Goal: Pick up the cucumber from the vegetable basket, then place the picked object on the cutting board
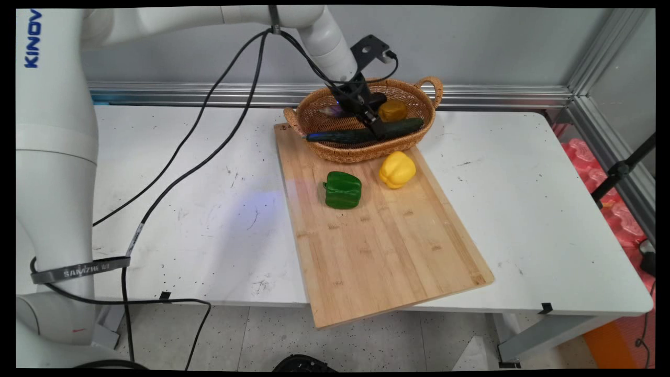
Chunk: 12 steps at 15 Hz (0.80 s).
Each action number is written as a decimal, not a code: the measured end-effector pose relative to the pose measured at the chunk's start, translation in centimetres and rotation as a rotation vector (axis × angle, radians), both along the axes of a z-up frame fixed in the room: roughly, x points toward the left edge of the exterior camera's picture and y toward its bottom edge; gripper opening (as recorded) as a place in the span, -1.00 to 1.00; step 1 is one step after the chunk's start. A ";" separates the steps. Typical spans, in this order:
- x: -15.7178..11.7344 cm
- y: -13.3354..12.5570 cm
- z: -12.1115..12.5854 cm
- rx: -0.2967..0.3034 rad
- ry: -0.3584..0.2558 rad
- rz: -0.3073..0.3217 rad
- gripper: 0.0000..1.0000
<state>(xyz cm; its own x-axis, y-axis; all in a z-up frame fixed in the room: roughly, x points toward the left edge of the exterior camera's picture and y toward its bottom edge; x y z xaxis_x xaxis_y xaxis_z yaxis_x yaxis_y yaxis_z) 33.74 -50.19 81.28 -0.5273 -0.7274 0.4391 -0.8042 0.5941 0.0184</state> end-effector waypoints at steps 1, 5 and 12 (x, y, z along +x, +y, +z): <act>-0.1 -0.1 -0.2 0.002 -0.006 -0.001 -1.00; -0.3 -0.1 -0.5 0.002 -0.021 -0.012 -1.00; 0.4 1.1 2.0 -0.038 -0.026 -0.032 -1.00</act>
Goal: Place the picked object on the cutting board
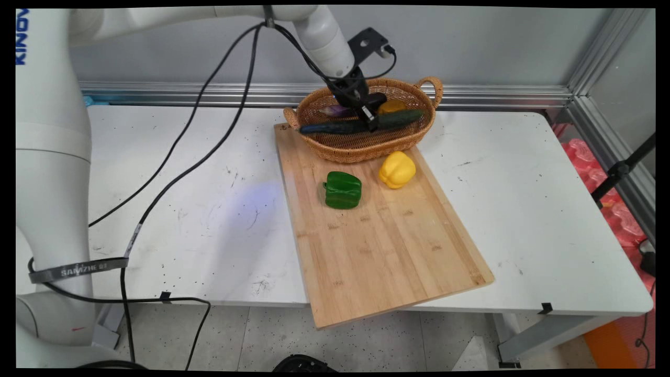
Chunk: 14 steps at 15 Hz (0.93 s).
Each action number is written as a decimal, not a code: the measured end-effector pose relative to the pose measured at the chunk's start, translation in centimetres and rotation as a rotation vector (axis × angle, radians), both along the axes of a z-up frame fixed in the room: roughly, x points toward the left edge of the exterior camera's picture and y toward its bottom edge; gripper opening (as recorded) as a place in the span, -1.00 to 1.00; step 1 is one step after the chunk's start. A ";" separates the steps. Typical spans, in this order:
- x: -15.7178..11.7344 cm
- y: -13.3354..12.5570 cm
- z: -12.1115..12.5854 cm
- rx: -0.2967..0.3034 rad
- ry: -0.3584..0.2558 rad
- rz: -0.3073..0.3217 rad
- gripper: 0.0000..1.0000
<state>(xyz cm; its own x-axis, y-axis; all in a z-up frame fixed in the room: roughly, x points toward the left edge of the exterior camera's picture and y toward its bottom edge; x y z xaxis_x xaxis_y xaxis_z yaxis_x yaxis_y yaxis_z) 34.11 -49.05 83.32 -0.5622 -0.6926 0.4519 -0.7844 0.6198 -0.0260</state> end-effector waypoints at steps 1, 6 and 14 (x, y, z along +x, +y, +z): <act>0.2 0.4 0.8 -0.010 0.002 -0.006 -1.00; 1.1 3.1 5.5 -0.053 0.010 -0.043 -1.00; 1.1 10.3 11.0 -0.068 0.045 -0.184 -1.00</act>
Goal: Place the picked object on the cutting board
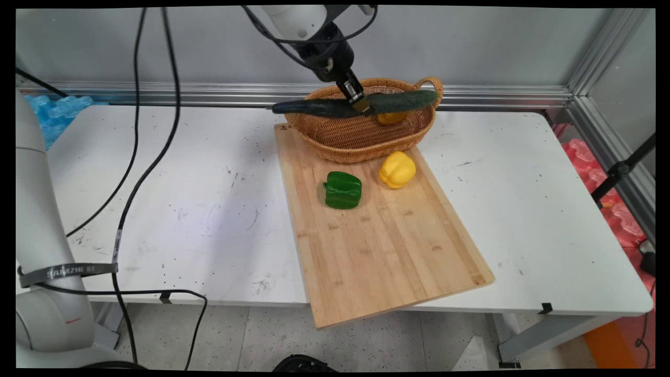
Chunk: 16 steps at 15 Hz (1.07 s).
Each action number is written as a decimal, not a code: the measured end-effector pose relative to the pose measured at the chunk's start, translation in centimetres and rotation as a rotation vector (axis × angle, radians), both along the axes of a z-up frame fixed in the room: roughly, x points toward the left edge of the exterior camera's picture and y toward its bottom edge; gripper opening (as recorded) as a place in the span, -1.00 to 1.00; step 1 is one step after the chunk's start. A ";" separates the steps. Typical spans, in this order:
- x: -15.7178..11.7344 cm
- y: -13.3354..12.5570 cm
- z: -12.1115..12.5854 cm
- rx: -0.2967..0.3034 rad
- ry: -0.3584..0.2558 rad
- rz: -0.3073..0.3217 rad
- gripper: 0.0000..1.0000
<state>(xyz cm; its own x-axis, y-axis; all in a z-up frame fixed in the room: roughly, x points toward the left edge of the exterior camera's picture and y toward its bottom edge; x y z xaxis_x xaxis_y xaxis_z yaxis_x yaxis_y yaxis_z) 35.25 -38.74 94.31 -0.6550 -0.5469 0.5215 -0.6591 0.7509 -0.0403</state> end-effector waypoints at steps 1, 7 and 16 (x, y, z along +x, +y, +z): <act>-0.2 0.6 0.2 0.002 0.004 -0.011 -1.00; -2.2 5.9 0.3 0.033 0.039 -0.089 -1.00; -5.8 9.8 -4.0 0.070 0.050 -0.127 -1.00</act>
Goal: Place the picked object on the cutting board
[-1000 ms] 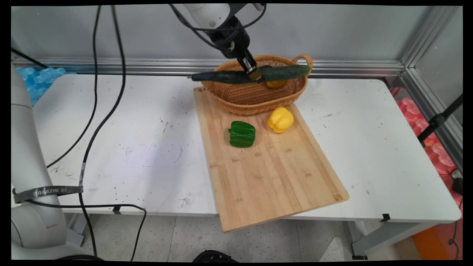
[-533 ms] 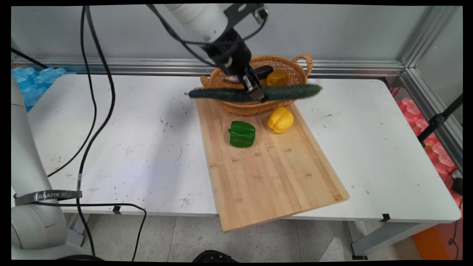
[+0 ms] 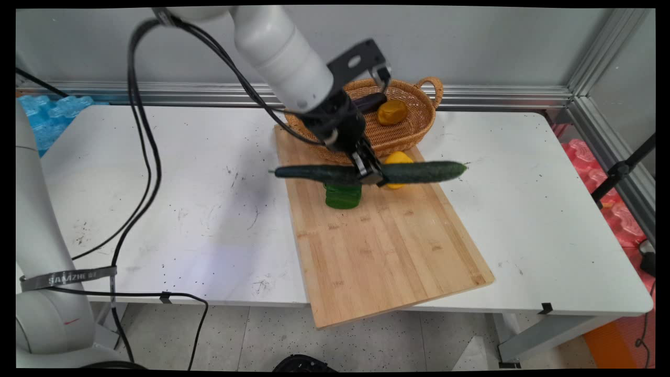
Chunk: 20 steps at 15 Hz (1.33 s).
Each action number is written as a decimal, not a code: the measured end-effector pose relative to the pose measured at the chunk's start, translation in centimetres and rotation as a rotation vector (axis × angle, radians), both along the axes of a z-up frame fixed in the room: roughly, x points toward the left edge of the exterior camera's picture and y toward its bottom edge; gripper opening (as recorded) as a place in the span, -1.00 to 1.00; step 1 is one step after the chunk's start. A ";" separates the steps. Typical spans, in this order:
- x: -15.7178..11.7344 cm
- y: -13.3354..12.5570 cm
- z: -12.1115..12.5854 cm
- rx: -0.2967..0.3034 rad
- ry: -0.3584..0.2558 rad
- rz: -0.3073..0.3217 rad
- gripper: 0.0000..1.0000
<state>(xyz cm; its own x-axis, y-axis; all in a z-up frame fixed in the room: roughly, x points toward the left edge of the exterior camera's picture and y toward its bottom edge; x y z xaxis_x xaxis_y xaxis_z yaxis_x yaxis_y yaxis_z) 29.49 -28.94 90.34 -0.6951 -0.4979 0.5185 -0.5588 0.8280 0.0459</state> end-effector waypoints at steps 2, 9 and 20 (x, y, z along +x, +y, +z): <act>-0.7 0.1 -1.2 0.007 0.000 0.009 -1.00; -3.4 -0.1 -6.4 0.036 -0.009 0.049 -1.00; -4.7 -0.5 -12.0 0.049 -0.047 0.062 1.00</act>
